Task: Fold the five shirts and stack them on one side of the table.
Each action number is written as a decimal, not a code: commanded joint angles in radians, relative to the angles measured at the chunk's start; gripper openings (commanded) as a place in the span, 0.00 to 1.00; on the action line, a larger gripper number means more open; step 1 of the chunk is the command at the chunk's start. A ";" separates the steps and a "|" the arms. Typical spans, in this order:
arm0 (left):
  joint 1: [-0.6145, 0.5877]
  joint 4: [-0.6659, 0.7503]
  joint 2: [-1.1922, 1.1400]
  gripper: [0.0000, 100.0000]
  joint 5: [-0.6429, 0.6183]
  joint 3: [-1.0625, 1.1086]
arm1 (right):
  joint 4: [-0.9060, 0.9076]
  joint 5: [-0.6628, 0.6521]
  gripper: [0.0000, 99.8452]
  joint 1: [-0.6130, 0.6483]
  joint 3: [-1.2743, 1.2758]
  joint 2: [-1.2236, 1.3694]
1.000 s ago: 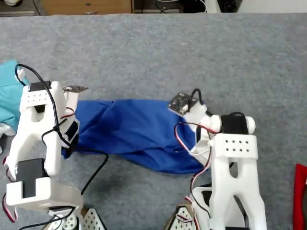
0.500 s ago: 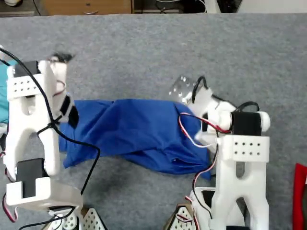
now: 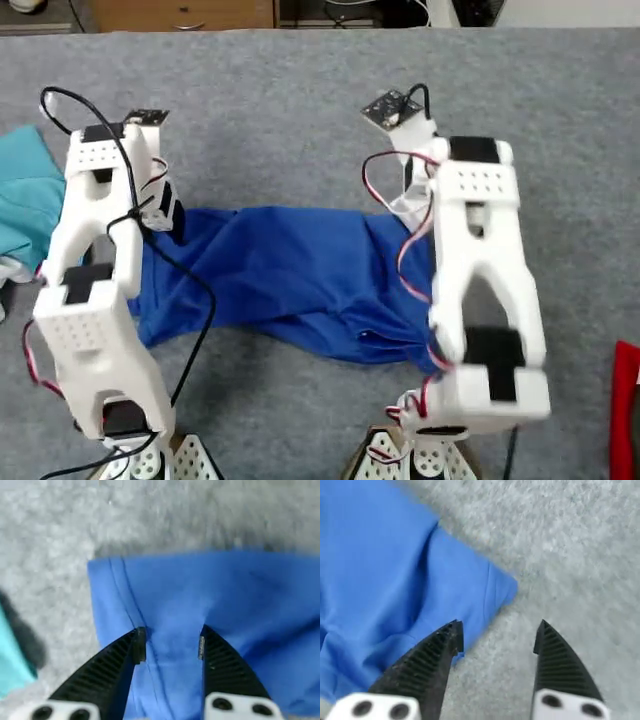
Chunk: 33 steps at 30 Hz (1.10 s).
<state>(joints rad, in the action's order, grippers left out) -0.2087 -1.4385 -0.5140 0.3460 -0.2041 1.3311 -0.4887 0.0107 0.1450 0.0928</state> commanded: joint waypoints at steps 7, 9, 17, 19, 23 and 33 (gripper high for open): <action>0.009 -0.071 -0.150 0.18 -0.023 -0.247 | -0.028 0.040 0.22 0.005 -0.137 0.157; 0.008 -0.083 -0.176 0.18 -0.023 -0.284 | -0.058 0.041 0.22 0.005 -0.134 0.176; 0.006 -0.129 -0.249 0.18 -0.023 -0.416 | -0.155 0.041 0.22 0.005 -0.142 0.367; 0.006 -0.129 -0.265 0.18 -0.023 -0.440 | -0.147 0.041 0.22 0.005 -0.157 0.389; 0.009 -0.121 -0.298 0.10 -0.023 -0.509 | -0.130 0.041 0.10 0.002 -0.209 0.390; 0.009 -0.121 -0.499 0.02 -0.025 -0.819 | -0.121 0.075 0.01 -0.035 -0.305 0.390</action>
<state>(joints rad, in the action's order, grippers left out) -0.1979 -1.5673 -0.9759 0.3245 -0.8991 1.2022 -0.4457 0.0107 -0.0775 0.4918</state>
